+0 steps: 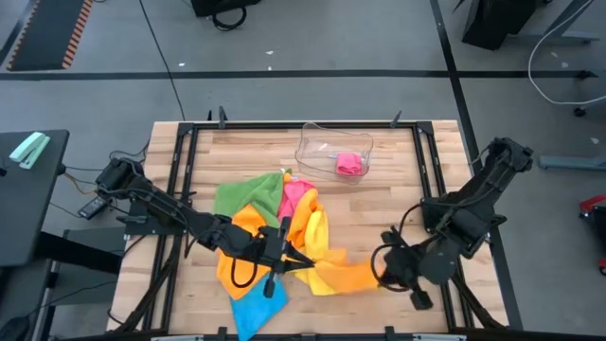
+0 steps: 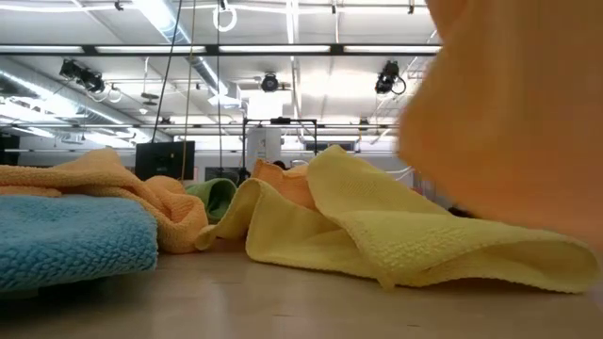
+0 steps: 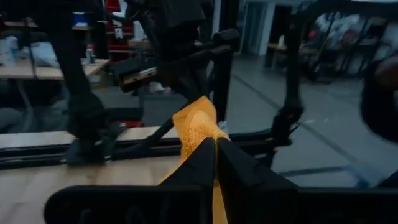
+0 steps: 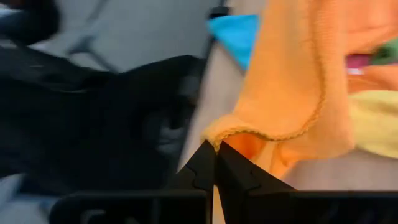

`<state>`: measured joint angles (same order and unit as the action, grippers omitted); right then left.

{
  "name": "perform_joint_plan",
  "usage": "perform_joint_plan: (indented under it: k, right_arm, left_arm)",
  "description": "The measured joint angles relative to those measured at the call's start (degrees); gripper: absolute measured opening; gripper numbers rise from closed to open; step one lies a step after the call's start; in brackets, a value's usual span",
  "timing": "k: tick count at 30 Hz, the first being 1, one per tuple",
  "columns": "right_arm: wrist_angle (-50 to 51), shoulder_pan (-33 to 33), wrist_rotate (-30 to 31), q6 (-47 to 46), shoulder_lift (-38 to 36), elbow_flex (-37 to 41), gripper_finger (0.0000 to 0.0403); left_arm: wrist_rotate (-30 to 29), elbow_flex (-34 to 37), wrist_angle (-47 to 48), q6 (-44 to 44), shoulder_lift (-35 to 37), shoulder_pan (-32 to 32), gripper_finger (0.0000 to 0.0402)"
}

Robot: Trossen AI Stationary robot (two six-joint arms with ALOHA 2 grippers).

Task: Fold microfiber towels
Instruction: Fold the right orange microfiber cloth

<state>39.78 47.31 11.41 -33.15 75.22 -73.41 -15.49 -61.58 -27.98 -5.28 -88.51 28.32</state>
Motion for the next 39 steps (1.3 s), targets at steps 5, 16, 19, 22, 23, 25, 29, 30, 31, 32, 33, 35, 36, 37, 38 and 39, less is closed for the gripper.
perform_joint_plan:
  k: [5,16,19,22,23,25,29,30,31,32,33,35,36,37,38,39]
  right_arm:
    - [-0.75,2.96,-5.93,-0.08,0.0,-2.68,0.0018]
    - [23.0,-1.38,5.57,-5.21,0.04,-5.3,0.0018]
    - [35.01,-6.49,11.26,-9.77,0.04,-5.26,0.0018]
    - [46.38,-11.81,17.23,-11.95,0.01,-6.13,0.0019]
    - [49.18,-13.61,19.47,-11.97,-0.01,-6.53,0.0019]
    - [50.3,-16.88,23.57,-10.76,-0.16,-7.0,0.0019]
    - [48.55,-20.22,27.46,-4.88,-1.12,-7.08,0.0019]
    - [48.23,-20.35,27.43,-4.08,-1.03,-6.93,0.0019]
    - [47.7,-20.37,26.79,-3.58,-0.83,-6.6,0.0019]
    - [47.2,-20.27,25.58,-3.05,-0.51,-6.34,0.0019]
    - [46.1,-20.0,24.14,-2.61,-0.3,-6.0,0.0019]
    - [43.04,-18.59,20.92,-2.18,0.42,-4.94,0.0019]
    - [41.14,-17.66,19.52,-1.72,0.84,-4.27,0.0019]
    - [38.68,-16.49,18.37,-0.91,1.25,-3.51,0.0019]
    - [35.96,-15.13,17.39,-0.08,1.65,-2.62,0.0019]
    - [33.12,-13.73,16.53,0.48,2.0,-1.75,0.0019]
  left_arm:
    - [4.33,0.0,-5.55,-0.09,0.0,1.59,0.0011]
    - [1.11,-0.02,-2.8,1.51,-0.76,-3.9,0.0015]
    - [-2.38,-0.02,-5.15,3.48,-1.57,-9.21,0.0009]
    - [-6.61,-0.02,-9.41,9.05,-1.51,-14.56,0.0012]
    - [-7.93,-0.02,-11.24,9.95,-1.51,-16.15,0.0016]
    - [-8.64,-0.02,-15.75,10.08,-1.51,-18.76,0.0024]
    - [-4.1,-0.02,-18.36,10.18,-1.44,-20.5,0.0025]
    - [-2.77,-0.02,-17.46,10.12,-1.46,-20.26,0.0022]
    - [-1.6,-0.02,-16.07,10.02,-1.46,-19.74,0.0019]
    - [-0.62,-0.04,-13.86,9.64,-1.44,-19.08,0.0015]
    - [-0.14,-0.09,-10.78,8.78,-1.44,-18.41,0.0012]
    - [-0.06,-0.07,-3.15,7.09,-1.48,-16.64,0.001]
    - [-0.02,-0.07,0.58,5.8,-1.5,-15.68,0.001]
    - [0.03,-0.04,3.87,4.32,-1.51,-14.67,0.0011]
    - [0.07,-0.02,6.65,2.75,-1.51,-13.53,0.0014]
    - [0.07,-0.02,8.85,1.37,-1.51,-12.28,0.0018]
